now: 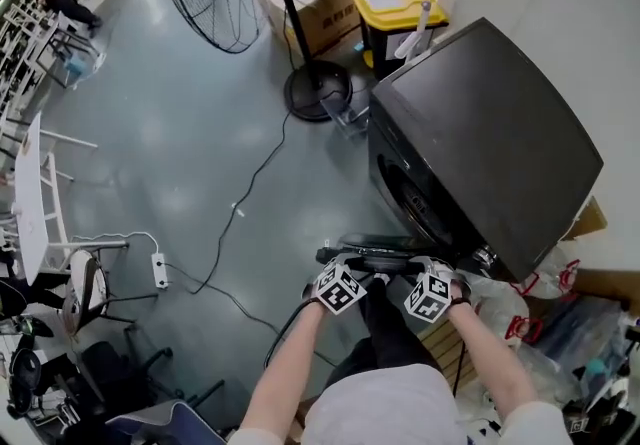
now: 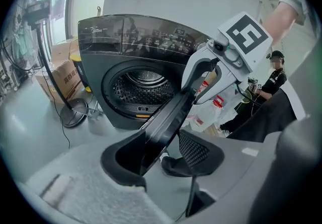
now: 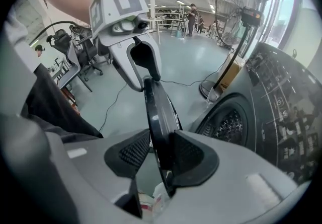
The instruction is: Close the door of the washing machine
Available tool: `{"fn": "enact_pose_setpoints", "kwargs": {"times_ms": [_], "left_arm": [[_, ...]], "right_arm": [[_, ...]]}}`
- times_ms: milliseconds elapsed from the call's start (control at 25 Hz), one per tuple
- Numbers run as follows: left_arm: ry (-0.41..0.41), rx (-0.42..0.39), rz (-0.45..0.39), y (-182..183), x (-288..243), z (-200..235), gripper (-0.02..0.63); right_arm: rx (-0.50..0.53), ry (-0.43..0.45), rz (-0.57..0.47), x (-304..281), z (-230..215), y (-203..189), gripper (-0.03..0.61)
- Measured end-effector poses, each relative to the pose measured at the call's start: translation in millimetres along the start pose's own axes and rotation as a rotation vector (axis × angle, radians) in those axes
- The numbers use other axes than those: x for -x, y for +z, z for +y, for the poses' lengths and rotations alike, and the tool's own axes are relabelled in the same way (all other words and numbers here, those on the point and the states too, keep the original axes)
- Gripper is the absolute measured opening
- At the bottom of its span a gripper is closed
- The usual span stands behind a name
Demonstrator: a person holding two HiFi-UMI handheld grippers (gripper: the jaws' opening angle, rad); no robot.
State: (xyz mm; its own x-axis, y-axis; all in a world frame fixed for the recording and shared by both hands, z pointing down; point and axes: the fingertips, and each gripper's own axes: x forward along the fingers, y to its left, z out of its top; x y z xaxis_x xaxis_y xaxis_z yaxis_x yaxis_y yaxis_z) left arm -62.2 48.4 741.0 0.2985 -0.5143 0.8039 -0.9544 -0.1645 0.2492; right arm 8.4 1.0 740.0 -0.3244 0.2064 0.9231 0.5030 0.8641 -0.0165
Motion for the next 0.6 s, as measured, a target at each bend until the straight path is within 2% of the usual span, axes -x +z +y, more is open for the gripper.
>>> {"fn": "enact_pose_setpoints", "kwargs": {"times_ms": [240,600], "left_arm": [[-0.012,-0.028,0.012,11,-4,14,0.210],[-0.065,-0.076,0.015,27,-9,33,0.216]], "right_arm": [[-0.077,-0.067,-0.027,0,-15,4,0.152],[-0.161,-0.088,-0.063,-2,-30,5,0.152]]}}
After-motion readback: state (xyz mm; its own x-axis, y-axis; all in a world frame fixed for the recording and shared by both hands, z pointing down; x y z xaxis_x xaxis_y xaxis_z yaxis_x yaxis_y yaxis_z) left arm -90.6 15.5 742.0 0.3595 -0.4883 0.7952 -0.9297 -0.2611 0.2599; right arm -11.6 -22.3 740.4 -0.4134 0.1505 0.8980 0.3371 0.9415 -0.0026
